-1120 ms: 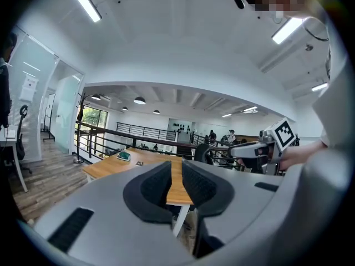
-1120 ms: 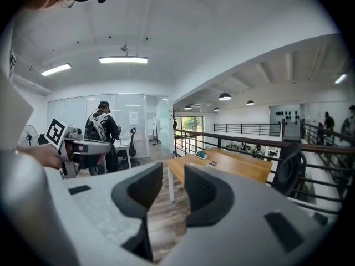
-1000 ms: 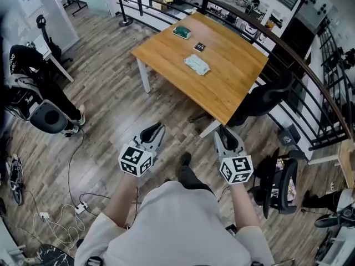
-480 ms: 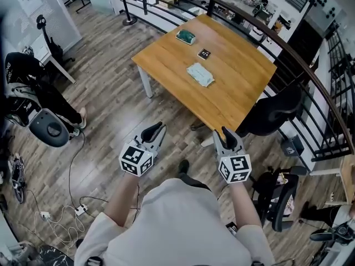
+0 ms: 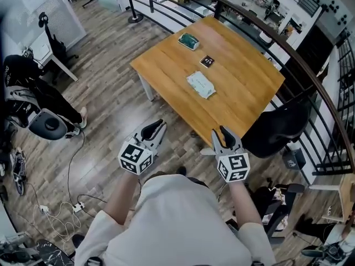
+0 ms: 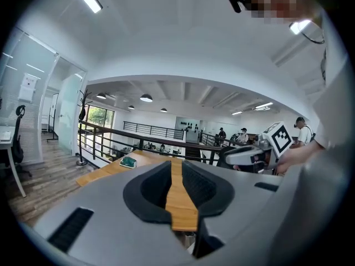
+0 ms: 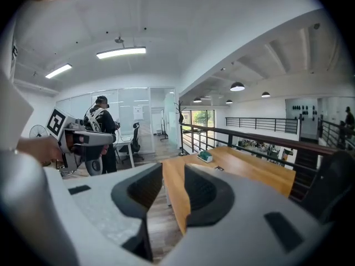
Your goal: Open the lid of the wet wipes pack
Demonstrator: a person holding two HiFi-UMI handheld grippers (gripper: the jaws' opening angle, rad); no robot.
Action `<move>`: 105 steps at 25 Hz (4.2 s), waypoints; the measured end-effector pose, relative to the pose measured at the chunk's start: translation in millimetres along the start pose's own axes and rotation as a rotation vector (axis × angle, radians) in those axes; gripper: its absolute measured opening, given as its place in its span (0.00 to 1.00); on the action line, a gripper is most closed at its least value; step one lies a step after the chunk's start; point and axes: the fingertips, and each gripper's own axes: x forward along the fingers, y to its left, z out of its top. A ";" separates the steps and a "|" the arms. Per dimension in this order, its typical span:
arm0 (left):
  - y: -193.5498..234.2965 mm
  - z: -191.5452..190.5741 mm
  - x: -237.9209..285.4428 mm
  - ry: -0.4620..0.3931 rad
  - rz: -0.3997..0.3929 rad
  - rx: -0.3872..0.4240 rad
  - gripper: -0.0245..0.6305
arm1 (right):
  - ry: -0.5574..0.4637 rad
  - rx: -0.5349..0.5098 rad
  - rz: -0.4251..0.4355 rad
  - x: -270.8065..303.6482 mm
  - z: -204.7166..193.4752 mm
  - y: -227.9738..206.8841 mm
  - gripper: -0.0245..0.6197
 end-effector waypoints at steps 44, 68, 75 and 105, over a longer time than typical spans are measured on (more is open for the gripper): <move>183.1 -58.7 385.2 0.289 -0.566 0.124 0.12 | 0.264 0.320 -0.329 293.6 -66.6 -186.3 0.21; 150.0 -249.2 479.3 0.469 -0.786 0.855 0.14 | 0.520 0.185 -0.118 391.7 -226.0 -220.9 0.21; 148.6 -289.1 478.9 0.514 -0.895 1.116 0.17 | 0.548 0.143 -0.083 406.0 -247.0 -220.9 0.21; 142.0 -288.6 482.8 0.543 -1.007 1.227 0.17 | 0.590 0.110 -0.037 416.2 -261.8 -218.5 0.21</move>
